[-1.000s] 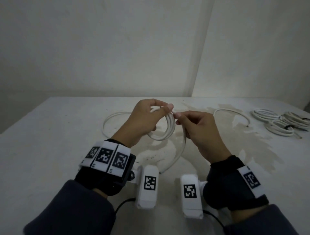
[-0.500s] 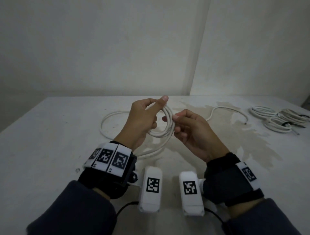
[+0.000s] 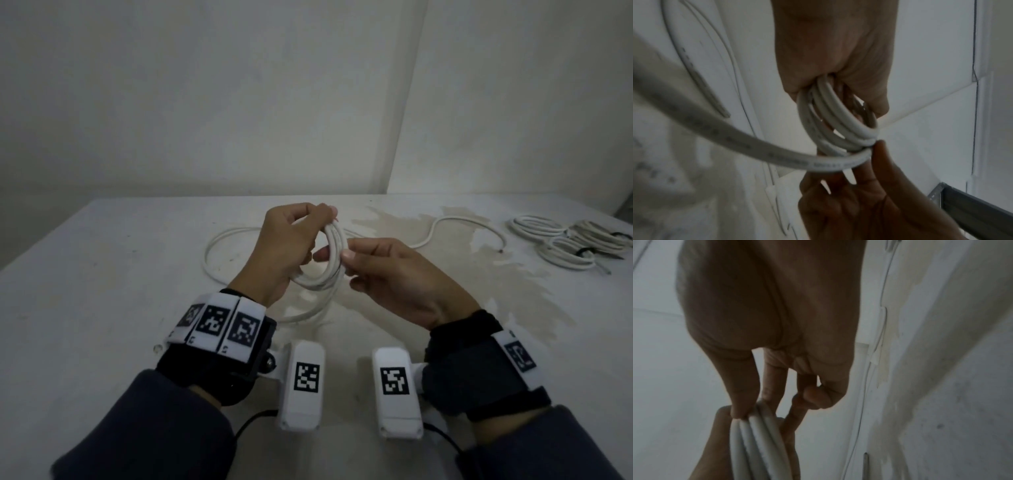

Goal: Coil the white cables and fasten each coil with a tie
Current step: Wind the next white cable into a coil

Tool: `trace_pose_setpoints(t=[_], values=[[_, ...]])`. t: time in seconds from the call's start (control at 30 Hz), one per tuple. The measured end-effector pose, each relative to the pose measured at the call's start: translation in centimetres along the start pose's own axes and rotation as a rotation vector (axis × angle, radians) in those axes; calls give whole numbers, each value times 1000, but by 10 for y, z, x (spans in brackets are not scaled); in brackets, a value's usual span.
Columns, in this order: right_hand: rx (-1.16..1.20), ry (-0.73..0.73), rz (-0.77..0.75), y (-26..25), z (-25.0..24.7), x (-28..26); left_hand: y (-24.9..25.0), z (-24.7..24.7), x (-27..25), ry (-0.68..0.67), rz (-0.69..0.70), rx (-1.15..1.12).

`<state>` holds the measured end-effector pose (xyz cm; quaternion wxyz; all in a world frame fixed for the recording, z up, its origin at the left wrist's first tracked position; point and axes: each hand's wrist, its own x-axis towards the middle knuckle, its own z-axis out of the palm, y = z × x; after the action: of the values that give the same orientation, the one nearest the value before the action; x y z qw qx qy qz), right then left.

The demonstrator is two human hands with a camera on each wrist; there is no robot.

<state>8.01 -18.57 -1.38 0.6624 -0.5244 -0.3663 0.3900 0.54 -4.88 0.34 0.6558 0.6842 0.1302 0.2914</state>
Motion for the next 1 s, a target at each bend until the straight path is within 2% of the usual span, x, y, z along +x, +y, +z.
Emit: trace_pose_setpoints(t=[0.07,0.2,0.4,0.47,0.53,0.67,0.7,0.73,0.8,0.83,0.87,0.93,1.0], values=[[48,-14,-35,0,2,2,-1,6,-1,60,20,9],[319,-67,-61,2,10,3,-6,11,-2,131,84,85],[415,-23,-48,-3,9,4,-10,15,-2,67,27,155],[425,54,-44,-3,8,7,-8,16,-3,-5,-37,194],[440,207,-77,-1,6,11,-9,16,-2,-43,-83,299],[616,504,-229,1,-4,18,-3,13,-2,90,3,415],[680,553,-276,0,-8,18,1,12,-3,41,-7,408],[727,588,-326,-1,-11,17,4,11,-4,-80,-74,414],[761,598,-407,-2,-15,16,10,17,-13,-419,-347,457],[762,578,-429,-2,-14,15,10,20,-17,-536,-473,459],[763,548,-437,-2,-12,16,7,23,-19,-574,-549,413],[774,481,-423,0,-7,16,-2,27,-17,-439,-585,158],[771,423,-387,1,-2,16,-5,25,-12,-243,-537,-129]])
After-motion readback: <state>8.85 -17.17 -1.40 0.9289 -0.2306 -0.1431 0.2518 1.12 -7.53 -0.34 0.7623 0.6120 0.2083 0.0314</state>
